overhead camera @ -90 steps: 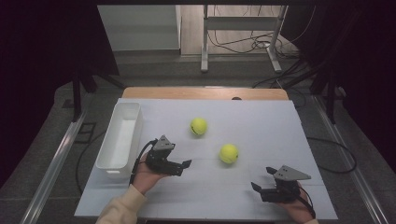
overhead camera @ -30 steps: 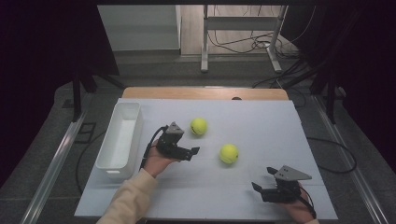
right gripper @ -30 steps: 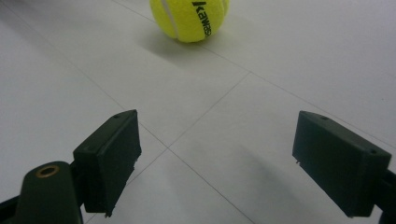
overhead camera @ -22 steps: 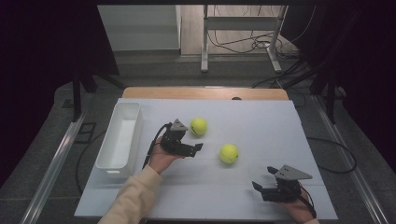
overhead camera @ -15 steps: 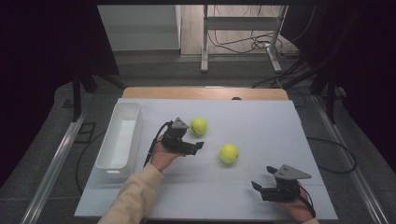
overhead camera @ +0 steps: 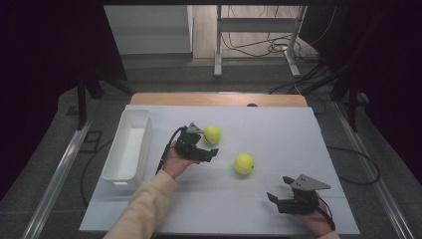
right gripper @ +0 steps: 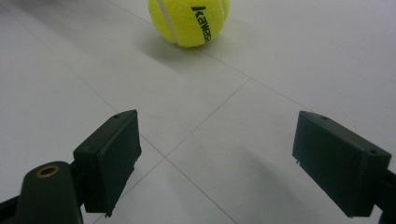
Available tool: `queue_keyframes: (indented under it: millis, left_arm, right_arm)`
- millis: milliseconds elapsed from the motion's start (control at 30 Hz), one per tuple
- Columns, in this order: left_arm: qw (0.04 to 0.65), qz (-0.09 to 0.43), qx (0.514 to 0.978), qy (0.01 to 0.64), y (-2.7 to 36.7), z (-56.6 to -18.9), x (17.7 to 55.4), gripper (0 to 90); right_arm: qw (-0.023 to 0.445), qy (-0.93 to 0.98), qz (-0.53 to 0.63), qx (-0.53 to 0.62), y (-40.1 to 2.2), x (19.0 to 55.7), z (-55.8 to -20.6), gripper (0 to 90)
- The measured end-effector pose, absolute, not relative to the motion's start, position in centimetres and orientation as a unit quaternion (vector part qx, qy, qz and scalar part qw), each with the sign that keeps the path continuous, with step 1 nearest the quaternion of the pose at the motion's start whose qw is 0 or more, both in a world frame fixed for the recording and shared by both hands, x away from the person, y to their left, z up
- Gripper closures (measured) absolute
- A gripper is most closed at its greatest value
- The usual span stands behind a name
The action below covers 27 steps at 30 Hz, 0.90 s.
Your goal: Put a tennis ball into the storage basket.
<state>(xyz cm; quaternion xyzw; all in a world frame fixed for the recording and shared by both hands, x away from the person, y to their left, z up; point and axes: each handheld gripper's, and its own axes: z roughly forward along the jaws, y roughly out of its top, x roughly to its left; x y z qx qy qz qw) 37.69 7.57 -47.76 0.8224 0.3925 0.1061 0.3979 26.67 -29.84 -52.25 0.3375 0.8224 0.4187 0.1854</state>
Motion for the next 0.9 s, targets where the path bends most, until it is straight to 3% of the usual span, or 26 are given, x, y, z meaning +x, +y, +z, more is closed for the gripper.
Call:
queue_keyframes:
  millis: [900]
  left_arm:
    - [0.371, 0.121, 0.826, 0.407, 7.0, -48.6, 40.8, 8.3]
  right_arm:
    - [0.183, 0.823, 0.418, 0.338, -29.9, 26.8, -52.3, 15.6]
